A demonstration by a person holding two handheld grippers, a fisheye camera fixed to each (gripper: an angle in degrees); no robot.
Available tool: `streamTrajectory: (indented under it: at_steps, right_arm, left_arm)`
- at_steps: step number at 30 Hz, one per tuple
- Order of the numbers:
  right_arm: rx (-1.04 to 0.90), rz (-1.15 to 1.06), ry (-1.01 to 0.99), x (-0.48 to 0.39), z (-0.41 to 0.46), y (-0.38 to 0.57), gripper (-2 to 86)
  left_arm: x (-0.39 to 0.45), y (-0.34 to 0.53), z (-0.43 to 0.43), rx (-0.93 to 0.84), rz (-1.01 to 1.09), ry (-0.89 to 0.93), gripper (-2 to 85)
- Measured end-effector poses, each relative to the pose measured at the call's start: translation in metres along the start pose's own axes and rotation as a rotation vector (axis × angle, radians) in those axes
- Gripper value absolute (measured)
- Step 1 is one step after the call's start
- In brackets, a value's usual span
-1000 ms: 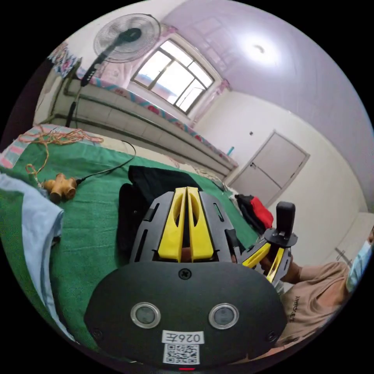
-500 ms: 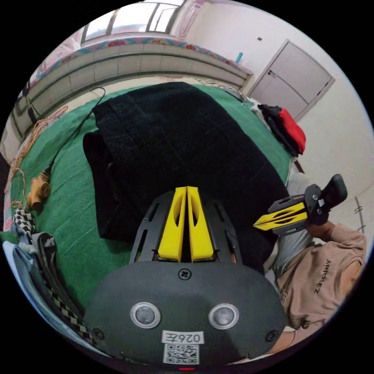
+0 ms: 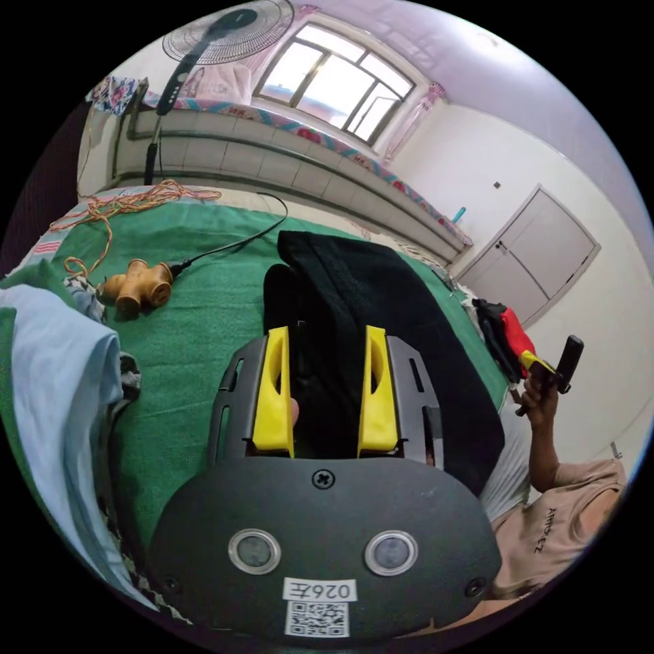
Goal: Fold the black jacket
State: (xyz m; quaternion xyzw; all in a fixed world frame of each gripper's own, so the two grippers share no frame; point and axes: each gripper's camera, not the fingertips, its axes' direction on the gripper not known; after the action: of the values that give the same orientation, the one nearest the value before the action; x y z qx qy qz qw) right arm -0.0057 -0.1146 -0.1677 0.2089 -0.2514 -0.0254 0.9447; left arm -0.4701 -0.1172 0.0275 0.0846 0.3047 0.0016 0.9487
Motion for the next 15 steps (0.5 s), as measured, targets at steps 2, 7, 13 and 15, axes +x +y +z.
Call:
streamTrajectory:
  at_steps: [2,7,13,15]
  right_arm:
    - [0.005,0.03,0.046,0.011,0.005,-0.005,-0.5]
    - [-0.097,0.249,0.01,0.064,0.039,-0.017,5.6]
    - [-0.047,0.336,-0.088,0.067,0.062,-0.027,6.8]
    - [0.001,0.307,-0.063,0.046,0.062,-0.039,6.9]
  left_arm:
    - [0.002,0.002,0.001,-0.039,0.028,-0.064,18.5]
    - [-0.005,0.013,0.015,-0.151,0.039,-0.04,24.7]
    - [-0.008,0.026,-0.003,-0.169,0.034,-0.059,26.7]
    - [-0.011,0.032,-0.021,-0.117,-0.01,-0.054,24.7]
